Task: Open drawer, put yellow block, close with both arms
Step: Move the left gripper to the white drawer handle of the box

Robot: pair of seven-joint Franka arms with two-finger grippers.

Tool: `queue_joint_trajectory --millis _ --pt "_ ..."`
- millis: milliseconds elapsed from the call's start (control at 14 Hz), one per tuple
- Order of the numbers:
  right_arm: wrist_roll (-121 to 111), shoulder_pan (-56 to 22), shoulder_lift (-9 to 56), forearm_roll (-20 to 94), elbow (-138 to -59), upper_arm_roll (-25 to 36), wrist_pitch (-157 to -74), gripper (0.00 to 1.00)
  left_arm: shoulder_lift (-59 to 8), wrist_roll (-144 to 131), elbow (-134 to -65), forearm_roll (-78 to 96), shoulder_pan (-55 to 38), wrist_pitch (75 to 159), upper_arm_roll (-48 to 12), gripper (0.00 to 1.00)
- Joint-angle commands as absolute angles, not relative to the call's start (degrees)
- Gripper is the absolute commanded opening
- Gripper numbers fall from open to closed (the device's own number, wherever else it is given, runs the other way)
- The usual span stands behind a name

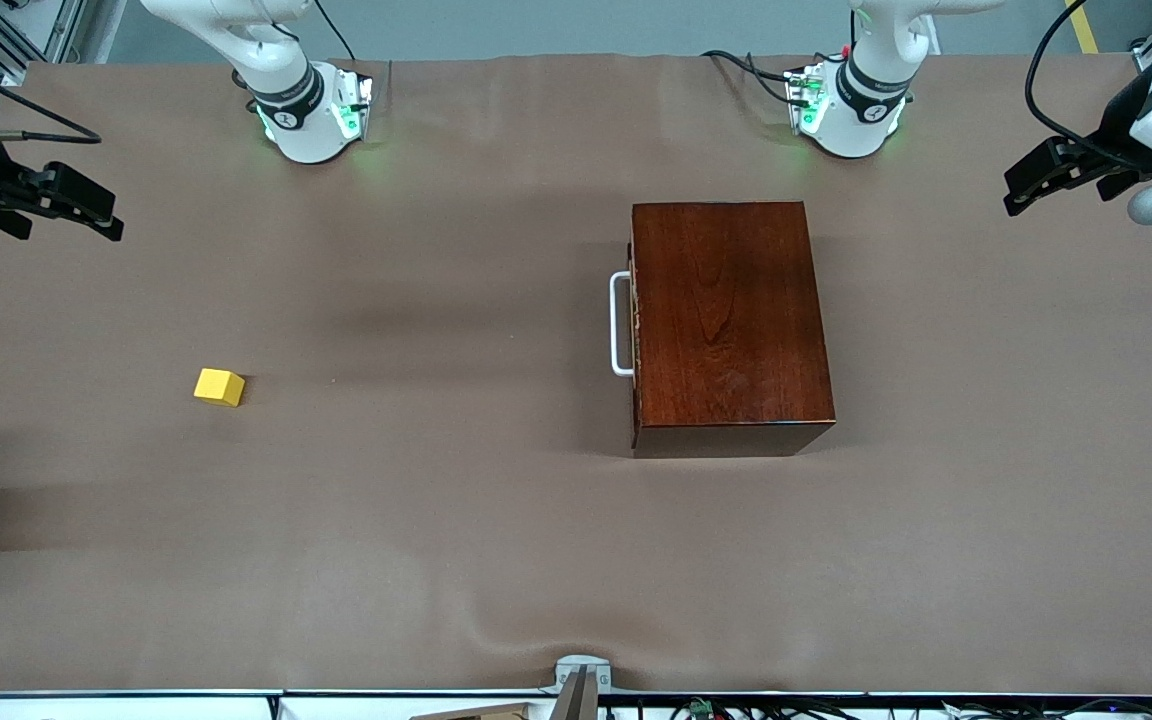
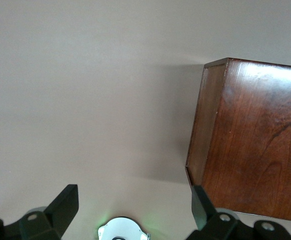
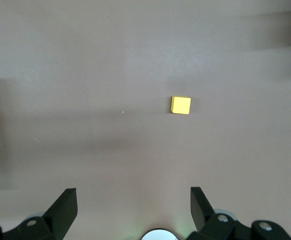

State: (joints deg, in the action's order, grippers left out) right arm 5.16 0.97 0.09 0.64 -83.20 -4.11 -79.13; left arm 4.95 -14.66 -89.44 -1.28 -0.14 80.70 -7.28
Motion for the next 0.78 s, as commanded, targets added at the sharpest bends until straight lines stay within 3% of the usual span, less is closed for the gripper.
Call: queue_joint_trajectory --millis 0,427,712 --pt "4.83 1.23 -1.05 0.35 -84.29 -4.22 -79.45 1.0 4.92 -13.45 -88.68 -1.49 -0.09 79.72 -7.47 1.0" --pt "4.83 1.14 -1.05 0.35 -84.29 -4.22 -79.45 1.0 2.99 -14.06 -87.37 -1.49 -0.87 79.8 -8.61 1.0" --pt "4.83 1.23 -1.05 0.35 -84.29 -4.22 -79.45 1.0 -2.7 -19.49 -85.45 -1.76 -2.02 80.68 -16.41 1.0"
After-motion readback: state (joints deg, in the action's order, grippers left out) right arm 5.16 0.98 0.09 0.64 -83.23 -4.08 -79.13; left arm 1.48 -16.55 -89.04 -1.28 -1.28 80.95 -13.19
